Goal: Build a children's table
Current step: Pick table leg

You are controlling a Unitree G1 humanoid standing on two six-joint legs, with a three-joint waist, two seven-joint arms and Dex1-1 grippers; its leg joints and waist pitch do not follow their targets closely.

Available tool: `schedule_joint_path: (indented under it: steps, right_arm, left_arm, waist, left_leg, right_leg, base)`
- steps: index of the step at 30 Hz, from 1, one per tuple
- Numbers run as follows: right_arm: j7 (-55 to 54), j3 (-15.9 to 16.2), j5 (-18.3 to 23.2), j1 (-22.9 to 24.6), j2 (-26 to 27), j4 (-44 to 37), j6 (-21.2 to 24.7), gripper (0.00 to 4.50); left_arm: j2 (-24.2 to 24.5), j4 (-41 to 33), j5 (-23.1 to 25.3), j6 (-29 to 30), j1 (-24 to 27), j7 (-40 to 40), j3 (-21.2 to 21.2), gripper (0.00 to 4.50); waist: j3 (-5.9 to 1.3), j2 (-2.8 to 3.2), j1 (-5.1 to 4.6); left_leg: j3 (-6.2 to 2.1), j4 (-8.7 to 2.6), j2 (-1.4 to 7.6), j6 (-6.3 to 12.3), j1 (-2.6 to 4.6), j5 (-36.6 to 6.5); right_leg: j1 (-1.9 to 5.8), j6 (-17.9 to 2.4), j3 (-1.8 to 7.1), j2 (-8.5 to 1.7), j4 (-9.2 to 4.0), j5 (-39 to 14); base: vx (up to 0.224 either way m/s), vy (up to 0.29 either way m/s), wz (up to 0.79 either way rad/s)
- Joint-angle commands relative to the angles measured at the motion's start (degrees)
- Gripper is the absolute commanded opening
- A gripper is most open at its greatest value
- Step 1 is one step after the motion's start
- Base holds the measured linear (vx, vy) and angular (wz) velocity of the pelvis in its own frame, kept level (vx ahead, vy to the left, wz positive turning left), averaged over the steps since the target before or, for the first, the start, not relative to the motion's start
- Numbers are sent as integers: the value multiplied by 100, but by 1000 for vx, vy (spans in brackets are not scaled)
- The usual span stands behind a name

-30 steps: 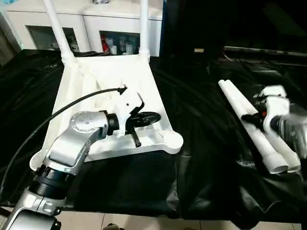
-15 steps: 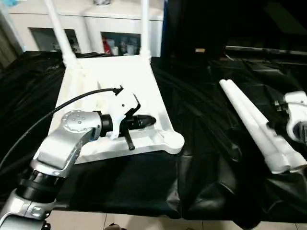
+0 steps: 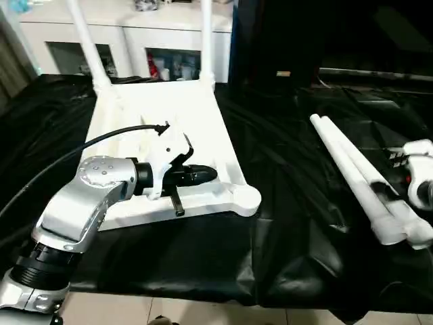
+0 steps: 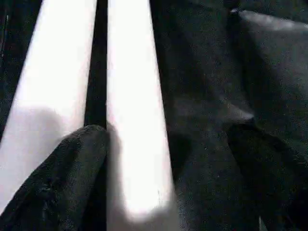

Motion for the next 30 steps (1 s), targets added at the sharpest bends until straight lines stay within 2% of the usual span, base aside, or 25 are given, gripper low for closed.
schedule_joint_path:
  steps: [1,6,9,14,16,18,22,23,25,27,28,29,30]
  right_arm:
    - [60,-68,56,-177,10,43,32,447]
    - [326,-53,85,-317,78,50,48,447]
    - [484,13,46,-397,182,-9,77,447]
    - [635,44,76,-461,262,-44,161,447]
    - [774,-70,233,-512,333,-81,318,447]
    - [1011,-369,575,-632,384,-119,610,447]
    - [1000,-703,840,-771,284,-83,774,447]
    - [934,-739,852,-784,249,-68,763,447]
    - [721,-691,751,-718,179,-56,570,447]
    - [374,-628,611,-611,121,-32,310,447]
    - [193,-600,545,-563,102,-18,179,447]
    - [-226,-540,404,-448,60,29,-79,447]
    - [-350,-507,348,-410,44,48,-152,447]
  left_arm:
    - [-1,21,24,-59,-157,40,84,0]
    - [-7,51,25,-90,-177,53,108,0]
    - [-37,109,50,-158,-215,85,82,0]
    - [-65,136,52,-177,-222,102,68,0]
    - [-72,144,60,-194,-214,104,60,0]
    - [-73,167,75,-228,-218,107,45,0]
    - [-76,184,51,-250,-243,90,34,0]
    - [-76,197,61,-259,-252,86,23,0]
    - [-88,211,63,-271,-262,76,14,0]
    - [-96,216,65,-276,-270,75,11,0]
    - [-99,219,57,-272,-277,66,10,0]
    - [-95,228,65,-284,-283,54,-4,0]
    - [-94,232,70,-288,-283,53,-8,0]
  waist:
    - [-388,-47,-5]
    - [-391,-48,-26]
    - [-404,-52,-28]
    - [-419,-57,-11]
    - [-415,-46,5]
    - [-416,-34,9]
    - [-414,-21,24]
    - [-410,-2,26]
    - [-408,-3,47]
    - [-407,-13,54]
    - [-404,14,52]
    - [-407,8,45]
    - [-403,2,42]
  left_leg:
    - [44,-325,-15,-14,91,-2159]
    - [47,-316,-16,16,76,-2093]
    - [53,-316,-11,62,56,-1945]
    - [67,-306,6,94,69,-1785]
    - [71,-306,6,108,68,-1764]
    - [69,-311,10,110,74,-1795]
    - [64,-317,16,71,80,-1822]
    - [65,-316,17,50,86,-1865]
    - [66,-314,8,2,100,-1891]
    - [63,-318,5,-16,88,-1872]
    - [58,-320,-1,-47,88,-1892]
    - [59,-317,-8,-70,92,-1912]
    - [57,-322,-10,-86,84,-1901]
  right_leg:
    - [207,-1217,53,-107,-521,-2098]
    - [208,-1225,51,-111,-515,-2079]
    - [220,-1292,52,-109,-492,-1887]
    - [217,-1411,64,-103,-463,-1611]
    - [221,-1425,66,-101,-454,-1587]
    - [230,-1418,67,-103,-457,-1589]
    - [223,-1450,66,-108,-452,-1562]
    - [212,-1451,65,-111,-460,-1602]
    - [201,-1427,68,-114,-473,-1675]
    - [207,-1399,68,-123,-473,-1698]
    - [203,-1371,67,-127,-480,-1737]
    - [200,-1337,67,-127,-490,-1767]
    - [198,-1323,68,-129,-492,-1777]
  base:
    - [0,0,0]
    - [0,0,0]
    - [0,0,0]
    - [0,0,0]
    - [0,0,0]
    - [0,0,0]
    - [0,0,0]
    - [0,0,0]
    - [0,0,0]
    - [0,0,0]
    - [0,0,0]
    - [0,0,0]
    - [0,0,0]
